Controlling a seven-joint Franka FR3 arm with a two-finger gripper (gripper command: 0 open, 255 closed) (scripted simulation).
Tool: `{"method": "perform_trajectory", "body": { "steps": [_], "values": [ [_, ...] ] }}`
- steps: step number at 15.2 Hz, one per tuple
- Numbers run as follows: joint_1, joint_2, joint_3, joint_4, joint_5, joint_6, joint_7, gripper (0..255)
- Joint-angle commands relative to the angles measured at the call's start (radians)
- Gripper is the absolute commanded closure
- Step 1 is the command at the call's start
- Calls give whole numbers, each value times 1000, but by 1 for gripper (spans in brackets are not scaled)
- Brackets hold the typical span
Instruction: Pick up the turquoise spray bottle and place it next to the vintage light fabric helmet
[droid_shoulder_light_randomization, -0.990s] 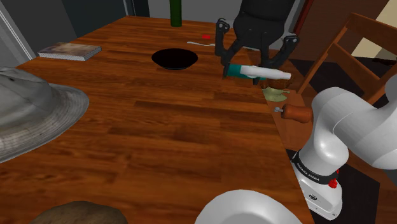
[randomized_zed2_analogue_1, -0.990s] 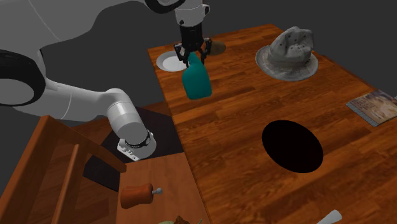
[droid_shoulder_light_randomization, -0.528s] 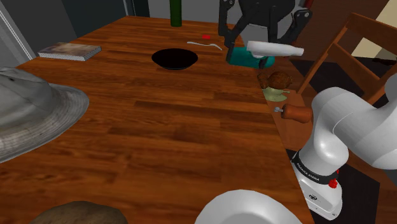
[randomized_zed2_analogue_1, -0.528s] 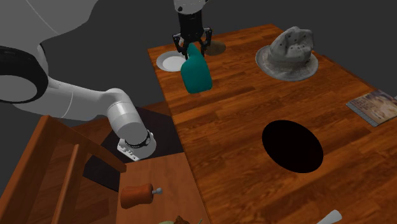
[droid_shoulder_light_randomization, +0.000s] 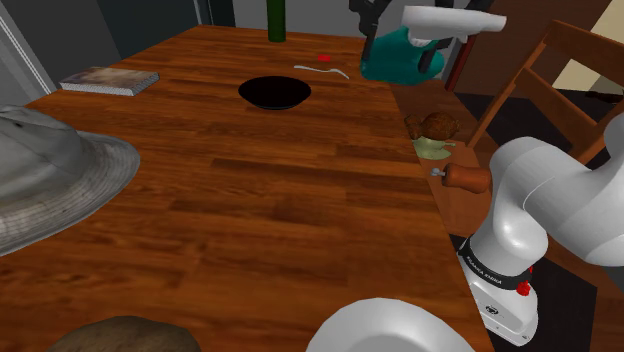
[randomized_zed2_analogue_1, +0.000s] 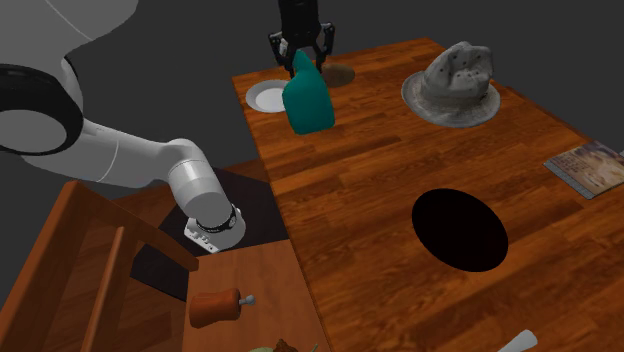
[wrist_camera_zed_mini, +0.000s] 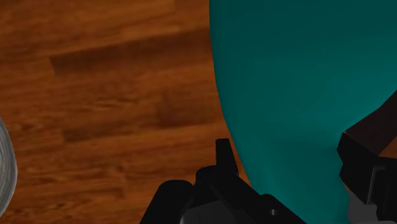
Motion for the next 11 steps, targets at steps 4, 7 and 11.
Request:
{"method": "perform_trajectory", "body": {
  "steps": [4,7,11],
  "values": [
    [1,63,1,98,2,-35,-2,255],
    [4,174,0,183,7,-9,1,255],
    [7,329,-1,320,13,8,3,255]
  ]
}}
